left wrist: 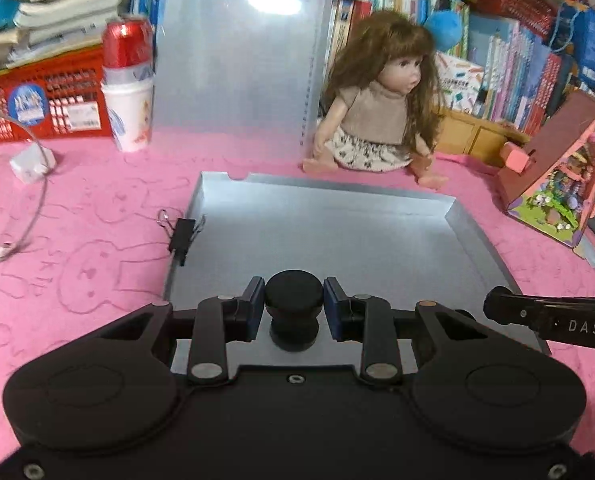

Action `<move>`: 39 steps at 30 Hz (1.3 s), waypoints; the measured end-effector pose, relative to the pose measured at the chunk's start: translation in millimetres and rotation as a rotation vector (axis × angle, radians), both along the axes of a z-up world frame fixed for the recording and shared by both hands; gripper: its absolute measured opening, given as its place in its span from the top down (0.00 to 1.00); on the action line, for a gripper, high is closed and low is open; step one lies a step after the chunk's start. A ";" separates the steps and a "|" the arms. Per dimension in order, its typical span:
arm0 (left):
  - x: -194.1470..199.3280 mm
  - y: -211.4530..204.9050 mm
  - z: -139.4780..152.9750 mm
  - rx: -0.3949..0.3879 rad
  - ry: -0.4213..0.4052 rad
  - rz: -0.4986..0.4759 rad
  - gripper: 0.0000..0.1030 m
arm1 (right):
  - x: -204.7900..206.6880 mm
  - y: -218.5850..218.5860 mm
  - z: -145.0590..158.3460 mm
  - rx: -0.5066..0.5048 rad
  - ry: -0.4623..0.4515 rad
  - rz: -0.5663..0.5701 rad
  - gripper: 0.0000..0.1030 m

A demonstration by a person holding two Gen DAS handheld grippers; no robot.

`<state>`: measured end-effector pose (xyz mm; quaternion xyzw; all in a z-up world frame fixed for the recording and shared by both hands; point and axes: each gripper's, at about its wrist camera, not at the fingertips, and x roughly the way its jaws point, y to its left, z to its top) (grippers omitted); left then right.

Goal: Organize rigid objects
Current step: 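Carry the second pair of black pucks with both tools into the tray, then release the pucks inside the tray by opening both tools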

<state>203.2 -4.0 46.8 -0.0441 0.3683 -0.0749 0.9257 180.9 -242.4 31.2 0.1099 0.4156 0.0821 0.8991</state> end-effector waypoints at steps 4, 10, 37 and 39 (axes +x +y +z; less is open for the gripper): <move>26.1 -6.0 -7.6 0.015 0.050 -0.008 0.71 | 23.6 3.2 -2.9 -0.004 0.049 -0.005 0.64; 50.0 -14.4 -23.4 0.057 0.101 0.004 0.71 | 44.5 10.5 -13.4 -0.039 0.107 -0.008 0.64; 57.0 -20.2 -34.9 0.118 0.081 0.029 0.66 | 55.5 20.2 -22.3 -0.077 0.127 0.009 0.46; 56.2 -19.7 -33.9 0.115 0.084 0.029 0.60 | 55.4 20.3 -22.2 -0.077 0.126 0.009 0.46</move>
